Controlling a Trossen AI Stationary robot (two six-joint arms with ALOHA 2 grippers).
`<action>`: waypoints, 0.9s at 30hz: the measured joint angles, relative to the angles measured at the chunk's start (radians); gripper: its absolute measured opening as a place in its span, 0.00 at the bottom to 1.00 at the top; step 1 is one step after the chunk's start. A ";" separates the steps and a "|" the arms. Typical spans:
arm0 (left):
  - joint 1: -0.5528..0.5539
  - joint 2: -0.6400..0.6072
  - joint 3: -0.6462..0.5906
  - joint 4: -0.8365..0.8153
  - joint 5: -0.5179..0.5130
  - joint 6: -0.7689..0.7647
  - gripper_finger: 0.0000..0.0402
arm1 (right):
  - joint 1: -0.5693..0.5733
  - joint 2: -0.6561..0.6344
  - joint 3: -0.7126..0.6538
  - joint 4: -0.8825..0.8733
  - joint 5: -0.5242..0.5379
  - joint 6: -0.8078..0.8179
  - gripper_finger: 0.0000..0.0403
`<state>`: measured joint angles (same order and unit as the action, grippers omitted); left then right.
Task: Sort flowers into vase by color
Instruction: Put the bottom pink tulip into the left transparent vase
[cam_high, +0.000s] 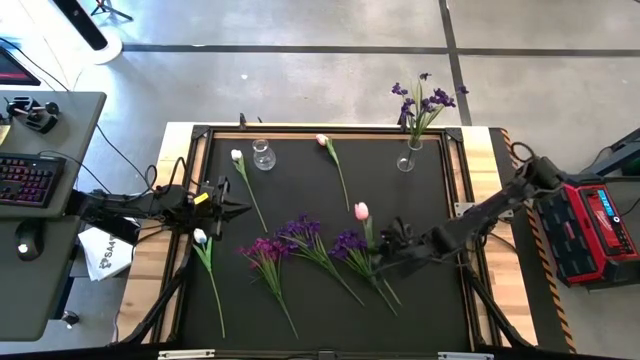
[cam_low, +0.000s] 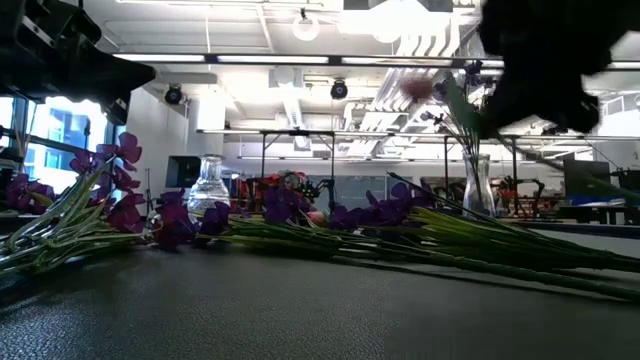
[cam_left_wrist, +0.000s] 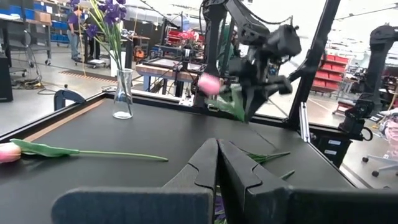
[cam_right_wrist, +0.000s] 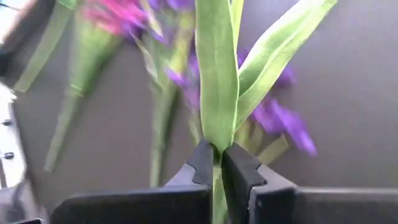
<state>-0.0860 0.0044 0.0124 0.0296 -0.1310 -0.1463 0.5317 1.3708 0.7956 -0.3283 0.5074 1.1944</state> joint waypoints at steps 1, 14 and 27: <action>0.000 0.000 0.000 0.000 0.003 0.000 0.00 | 0.000 -0.011 0.000 0.037 0.033 -0.060 0.00; -0.039 0.073 0.000 0.099 0.279 0.177 0.00 | -0.059 -0.008 0.002 0.565 0.031 -0.830 0.00; -0.095 0.311 0.000 0.421 0.126 0.334 0.13 | -0.165 0.006 0.002 0.795 -0.129 -1.084 0.00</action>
<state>-0.1806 0.3152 0.0124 0.4505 -0.0047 0.1878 0.3671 1.3769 0.7975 0.4669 0.3780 0.1103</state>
